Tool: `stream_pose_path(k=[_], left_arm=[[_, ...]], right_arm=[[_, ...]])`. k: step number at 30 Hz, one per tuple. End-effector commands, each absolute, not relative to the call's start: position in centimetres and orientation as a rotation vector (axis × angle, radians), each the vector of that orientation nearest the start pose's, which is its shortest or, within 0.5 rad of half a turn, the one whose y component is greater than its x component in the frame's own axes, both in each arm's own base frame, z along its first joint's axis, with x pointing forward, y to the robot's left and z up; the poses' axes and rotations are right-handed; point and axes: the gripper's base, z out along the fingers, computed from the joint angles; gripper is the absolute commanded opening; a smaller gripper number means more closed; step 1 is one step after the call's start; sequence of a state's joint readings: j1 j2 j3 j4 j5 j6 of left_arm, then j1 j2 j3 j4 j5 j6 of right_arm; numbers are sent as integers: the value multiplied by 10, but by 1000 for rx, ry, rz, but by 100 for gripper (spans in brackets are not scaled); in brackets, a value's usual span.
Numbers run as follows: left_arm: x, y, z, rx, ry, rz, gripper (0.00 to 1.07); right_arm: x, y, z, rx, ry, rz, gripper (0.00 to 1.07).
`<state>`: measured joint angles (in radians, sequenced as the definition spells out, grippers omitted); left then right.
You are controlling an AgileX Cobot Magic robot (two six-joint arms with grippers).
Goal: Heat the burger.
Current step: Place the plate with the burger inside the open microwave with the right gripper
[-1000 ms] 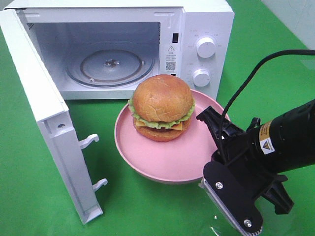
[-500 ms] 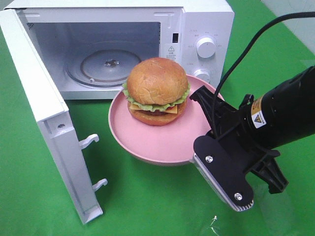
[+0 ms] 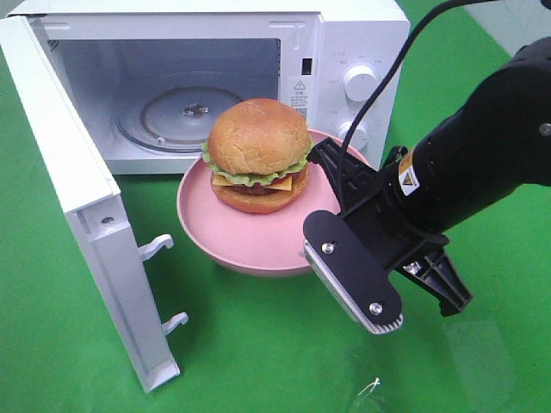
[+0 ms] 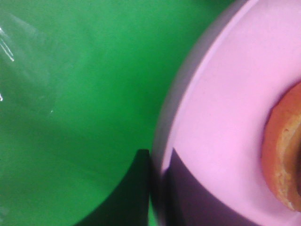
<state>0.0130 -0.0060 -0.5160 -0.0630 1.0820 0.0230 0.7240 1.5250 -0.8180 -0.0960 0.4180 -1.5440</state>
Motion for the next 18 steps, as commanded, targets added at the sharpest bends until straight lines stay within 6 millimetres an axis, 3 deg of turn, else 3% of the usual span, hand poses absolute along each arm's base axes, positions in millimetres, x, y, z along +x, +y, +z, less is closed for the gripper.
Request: stream_pose_path(k=[1,11,18], left_arm=[[-9,-5,281,11,2026,-53,98],[-9,-5,281,11,2026,-53,98],[-9,-5,281,11,2026,-53,98]], right_arm=[[228,196,208,-2398,985,-392,0],[254,223,203,-2396,963,-348,0],[276,223,202,-2414,997,-331,0]])
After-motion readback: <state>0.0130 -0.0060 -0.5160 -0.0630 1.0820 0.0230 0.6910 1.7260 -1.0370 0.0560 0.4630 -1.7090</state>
